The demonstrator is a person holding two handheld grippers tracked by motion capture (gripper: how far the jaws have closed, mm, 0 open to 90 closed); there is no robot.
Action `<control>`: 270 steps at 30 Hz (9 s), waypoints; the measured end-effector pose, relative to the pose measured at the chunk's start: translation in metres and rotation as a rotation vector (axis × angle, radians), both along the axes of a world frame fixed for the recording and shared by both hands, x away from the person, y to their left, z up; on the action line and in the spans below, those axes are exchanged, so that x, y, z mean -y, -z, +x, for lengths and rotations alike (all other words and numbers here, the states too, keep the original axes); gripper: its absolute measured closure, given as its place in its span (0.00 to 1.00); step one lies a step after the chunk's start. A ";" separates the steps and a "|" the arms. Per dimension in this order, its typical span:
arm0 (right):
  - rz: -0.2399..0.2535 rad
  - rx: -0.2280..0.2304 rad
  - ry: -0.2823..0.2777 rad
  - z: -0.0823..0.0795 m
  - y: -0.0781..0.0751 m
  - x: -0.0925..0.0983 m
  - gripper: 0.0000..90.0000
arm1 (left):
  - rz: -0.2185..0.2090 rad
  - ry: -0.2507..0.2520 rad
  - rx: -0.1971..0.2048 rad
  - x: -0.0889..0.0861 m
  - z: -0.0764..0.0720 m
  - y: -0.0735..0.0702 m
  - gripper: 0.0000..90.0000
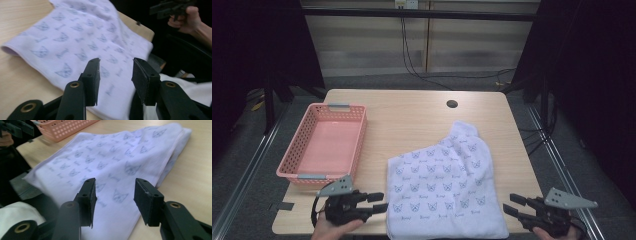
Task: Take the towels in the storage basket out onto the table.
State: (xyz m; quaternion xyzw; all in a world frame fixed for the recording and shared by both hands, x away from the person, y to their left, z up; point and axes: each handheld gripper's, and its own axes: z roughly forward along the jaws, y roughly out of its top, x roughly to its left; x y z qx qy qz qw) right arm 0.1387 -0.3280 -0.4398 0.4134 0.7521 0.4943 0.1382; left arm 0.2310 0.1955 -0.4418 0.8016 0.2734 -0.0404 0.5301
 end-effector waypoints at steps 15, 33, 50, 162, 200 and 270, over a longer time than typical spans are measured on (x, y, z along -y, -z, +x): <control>-0.139 -0.008 0.084 0.189 0.010 -0.025 0.47 | 0.143 -0.169 -0.067 0.058 0.126 0.039 0.52; -0.060 -0.021 0.064 0.169 0.000 -0.024 0.95 | 0.119 -0.099 -0.061 0.056 0.112 0.040 0.98; -0.093 -0.138 -0.047 -0.001 0.018 -0.006 0.83 | 0.063 0.194 -0.067 0.029 -0.016 0.023 0.96; -0.125 -0.116 -0.219 0.102 0.040 -0.087 0.67 | 0.348 0.068 0.022 0.157 0.095 0.053 0.95; -0.144 -0.069 -0.157 0.079 0.028 -0.053 0.99 | 0.211 0.060 -0.023 0.136 0.100 0.034 0.98; -0.128 -0.052 0.203 0.141 0.032 0.016 0.94 | 0.320 0.212 -0.049 0.102 0.023 0.051 0.82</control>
